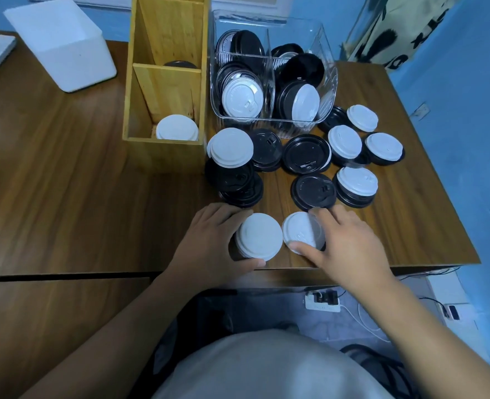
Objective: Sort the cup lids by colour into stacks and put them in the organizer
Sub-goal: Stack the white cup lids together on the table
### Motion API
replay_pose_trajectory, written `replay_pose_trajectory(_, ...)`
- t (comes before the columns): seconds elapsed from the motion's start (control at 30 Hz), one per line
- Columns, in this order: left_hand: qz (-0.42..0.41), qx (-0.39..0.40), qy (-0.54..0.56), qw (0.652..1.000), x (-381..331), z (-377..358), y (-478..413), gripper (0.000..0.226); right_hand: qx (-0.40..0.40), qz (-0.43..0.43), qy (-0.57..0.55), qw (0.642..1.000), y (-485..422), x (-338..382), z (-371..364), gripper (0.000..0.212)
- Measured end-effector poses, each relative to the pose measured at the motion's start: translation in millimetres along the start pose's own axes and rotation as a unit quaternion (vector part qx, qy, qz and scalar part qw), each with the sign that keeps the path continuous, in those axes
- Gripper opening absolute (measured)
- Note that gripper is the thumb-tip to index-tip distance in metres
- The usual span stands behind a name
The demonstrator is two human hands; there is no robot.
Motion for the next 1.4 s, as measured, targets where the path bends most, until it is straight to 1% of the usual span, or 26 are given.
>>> replay_pose_trajectory(0.03,0.001,0.001,-0.002,1.000,0,0,0,0.090,-0.013,-0.012,0.008,1.000,0,4,1,0.081)
replay_pose_trajectory(0.07,0.002,0.003,-0.004,1.000,0,0,0,0.090,-0.024,-0.008,-0.018,1.000,1,7,2,0.081)
replay_pose_trajectory(0.13,0.004,0.006,-0.007,1.000,0,0,-1,0.090,-0.028,0.040,-0.124,0.991,4,9,3,0.072)
replay_pose_trajectory(0.17,0.005,0.007,-0.008,1.000,1,0,-1,0.091,-0.016,0.073,-0.165,0.983,6,9,2,0.066)
replay_pose_trajectory(0.23,0.006,0.007,-0.007,1.000,1,0,0,0.091,0.015,0.125,-0.197,0.972,7,6,-2,0.066)
replay_pose_trajectory(0.3,0.003,0.004,-0.005,1.000,1,0,0,0.091,0.032,0.135,-0.215,0.967,7,2,-6,0.070)
replay_pose_trajectory(0.4,0.003,0.005,-0.003,1.000,0,0,-1,0.091,0.028,0.110,-0.223,0.968,3,-2,-7,0.074)
replay_pose_trajectory(0.47,0.004,0.007,-0.001,1.000,0,0,0,0.092,0.025,0.071,-0.227,0.971,2,-6,-6,0.076)
replay_pose_trajectory(0.57,0.000,0.006,-0.004,1.000,0,0,0,0.091,-0.006,0.006,-0.263,0.965,0,-8,4,0.080)
replay_pose_trajectory(0.63,-0.005,-0.002,-0.004,1.000,-1,0,-1,0.090,-0.026,-0.003,-0.281,0.959,-1,4,16,0.078)
replay_pose_trajectory(0.73,-0.012,-0.014,-0.006,1.000,-1,0,-1,0.089,-0.032,0.018,-0.286,0.957,-4,35,28,0.075)
replay_pose_trajectory(0.87,-0.014,-0.020,0.001,1.000,1,-2,-1,0.092,0.000,0.039,-0.256,0.966,-10,61,26,0.076)
replay_pose_trajectory(1.0,-0.017,-0.023,0.009,1.000,1,-3,-1,0.097,0.012,0.044,-0.241,0.969,-13,69,23,0.073)
replay_pose_trajectory(1.17,-0.023,-0.026,0.012,0.999,0,-2,0,0.094,0.042,0.046,-0.225,0.972,-18,73,21,0.075)
replay_pose_trajectory(1.27,-0.031,-0.024,0.009,0.999,2,-3,-1,0.093,0.064,0.057,-0.238,0.967,-20,73,19,0.076)
replay_pose_trajectory(1.4,-0.056,-0.039,0.012,0.998,3,-4,0,0.099,0.076,0.076,-0.272,0.956,-20,73,20,0.074)
Point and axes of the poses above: each hand's wrist, its own y-axis away from the middle knuckle, its own z-axis out of the back of the hand, x = y × z, the point moved 6 cm from there along -y, towards the middle knuckle, and after that the axes turned 10 degrees about y, right-handed, at the moved point
